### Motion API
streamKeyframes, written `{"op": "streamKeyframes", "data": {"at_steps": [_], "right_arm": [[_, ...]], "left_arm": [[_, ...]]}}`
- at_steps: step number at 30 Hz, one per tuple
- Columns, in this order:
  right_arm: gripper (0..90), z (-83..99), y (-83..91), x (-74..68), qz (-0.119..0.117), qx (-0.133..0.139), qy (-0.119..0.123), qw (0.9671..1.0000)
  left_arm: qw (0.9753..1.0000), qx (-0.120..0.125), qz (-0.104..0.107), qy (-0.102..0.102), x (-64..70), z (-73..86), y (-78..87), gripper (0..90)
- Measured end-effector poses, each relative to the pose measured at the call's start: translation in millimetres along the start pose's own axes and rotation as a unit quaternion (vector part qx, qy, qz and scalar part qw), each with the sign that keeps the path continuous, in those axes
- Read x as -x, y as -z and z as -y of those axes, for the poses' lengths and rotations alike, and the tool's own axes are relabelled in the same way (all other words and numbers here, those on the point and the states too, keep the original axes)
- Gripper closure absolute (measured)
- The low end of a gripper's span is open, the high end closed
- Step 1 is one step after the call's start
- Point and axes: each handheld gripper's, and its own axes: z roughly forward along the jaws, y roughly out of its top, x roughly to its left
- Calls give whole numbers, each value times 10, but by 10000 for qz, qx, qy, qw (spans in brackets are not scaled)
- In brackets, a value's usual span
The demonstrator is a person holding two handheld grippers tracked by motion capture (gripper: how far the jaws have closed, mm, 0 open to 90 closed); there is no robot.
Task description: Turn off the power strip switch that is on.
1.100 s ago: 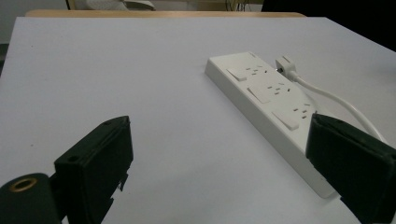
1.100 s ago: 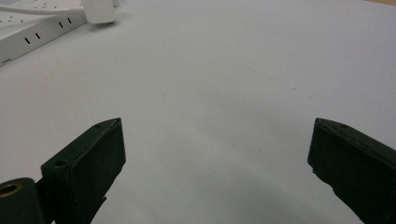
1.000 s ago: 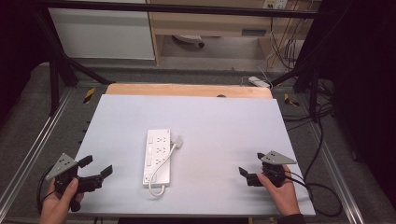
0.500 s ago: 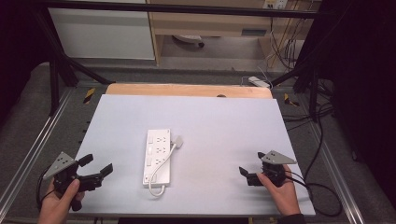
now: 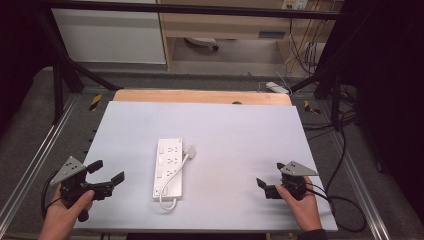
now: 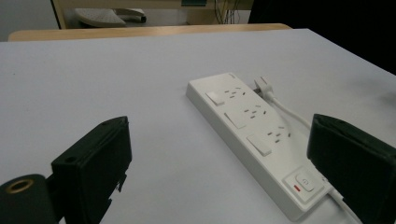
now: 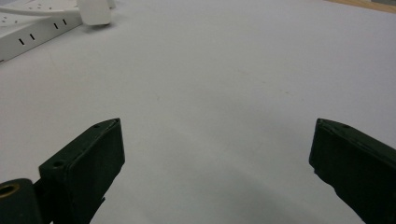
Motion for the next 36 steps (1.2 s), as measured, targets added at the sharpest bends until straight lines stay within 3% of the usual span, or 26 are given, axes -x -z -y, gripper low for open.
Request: {"op": "streamKeyframes", "data": {"at_steps": [19,36], "right_arm": [[36,-1,4,1,-1,15,-3,10000],[36,1,8,-4,-3,7,-20,10000]], "left_arm": [[9995,47,223,-204,129,-206,-128,74],[9993,47,215,-296,180,-318,-251,77]]}}
